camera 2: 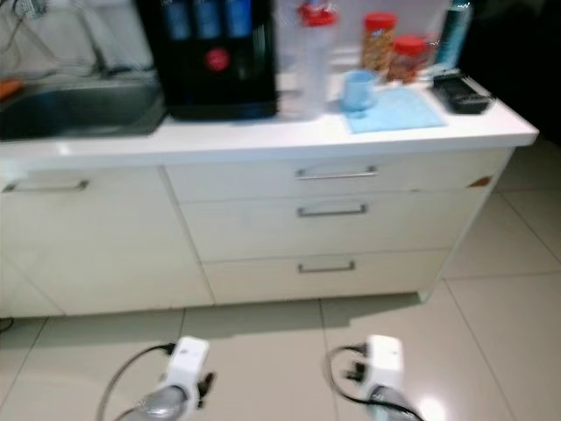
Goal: Kitchen organization
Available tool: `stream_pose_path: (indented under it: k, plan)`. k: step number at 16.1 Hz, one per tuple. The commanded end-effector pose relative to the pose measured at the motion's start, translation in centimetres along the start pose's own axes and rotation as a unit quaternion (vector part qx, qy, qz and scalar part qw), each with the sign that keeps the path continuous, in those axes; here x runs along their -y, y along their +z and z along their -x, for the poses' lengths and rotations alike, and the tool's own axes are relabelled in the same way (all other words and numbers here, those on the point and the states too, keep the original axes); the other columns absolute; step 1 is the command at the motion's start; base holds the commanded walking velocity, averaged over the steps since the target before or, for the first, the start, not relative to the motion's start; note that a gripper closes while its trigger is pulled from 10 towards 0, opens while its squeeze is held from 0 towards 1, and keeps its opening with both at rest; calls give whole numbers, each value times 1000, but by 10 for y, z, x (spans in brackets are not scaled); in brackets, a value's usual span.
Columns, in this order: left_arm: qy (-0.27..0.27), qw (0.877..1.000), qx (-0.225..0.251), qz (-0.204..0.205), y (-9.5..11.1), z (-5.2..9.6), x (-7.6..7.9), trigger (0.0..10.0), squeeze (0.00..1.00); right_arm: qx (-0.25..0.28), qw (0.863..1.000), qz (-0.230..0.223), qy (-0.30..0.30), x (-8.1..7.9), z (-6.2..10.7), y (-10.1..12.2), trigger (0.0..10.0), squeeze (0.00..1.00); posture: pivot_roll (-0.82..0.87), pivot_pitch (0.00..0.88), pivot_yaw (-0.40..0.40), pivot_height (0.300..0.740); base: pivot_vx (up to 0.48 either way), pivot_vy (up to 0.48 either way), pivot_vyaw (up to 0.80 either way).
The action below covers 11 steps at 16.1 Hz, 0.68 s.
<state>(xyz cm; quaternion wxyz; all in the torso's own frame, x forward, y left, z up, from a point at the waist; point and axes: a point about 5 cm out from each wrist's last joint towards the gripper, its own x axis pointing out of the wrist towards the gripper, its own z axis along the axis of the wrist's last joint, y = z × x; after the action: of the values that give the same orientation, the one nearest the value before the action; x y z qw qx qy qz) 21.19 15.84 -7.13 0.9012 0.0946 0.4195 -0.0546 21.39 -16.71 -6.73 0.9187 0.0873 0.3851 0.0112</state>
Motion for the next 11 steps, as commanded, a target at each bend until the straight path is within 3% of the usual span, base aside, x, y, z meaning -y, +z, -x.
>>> stream_pose_path:
  k: [1,3,6,11]
  plan:
    - [-8,1000,7,-2,6,-1,5,10000,0,1,1000,9,-12,9,2,1,10000,0,-25,0,52,740,0,472,0]
    - [-8,1000,8,-2,7,-1,6,10000,0,1,1000,17,-12,10,2,1,10000,0,-26,0,51,740,0,469,0]
    - [-9,1000,9,-1,7,-1,7,10000,0,2,1000,20,-16,10,2,2,10000,0,-25,0,50,740,0,470,800]
    - [-9,1000,8,-2,6,-1,7,10000,0,2,1000,13,-17,10,2,1,10000,0,-26,0,48,740,0,472,0]
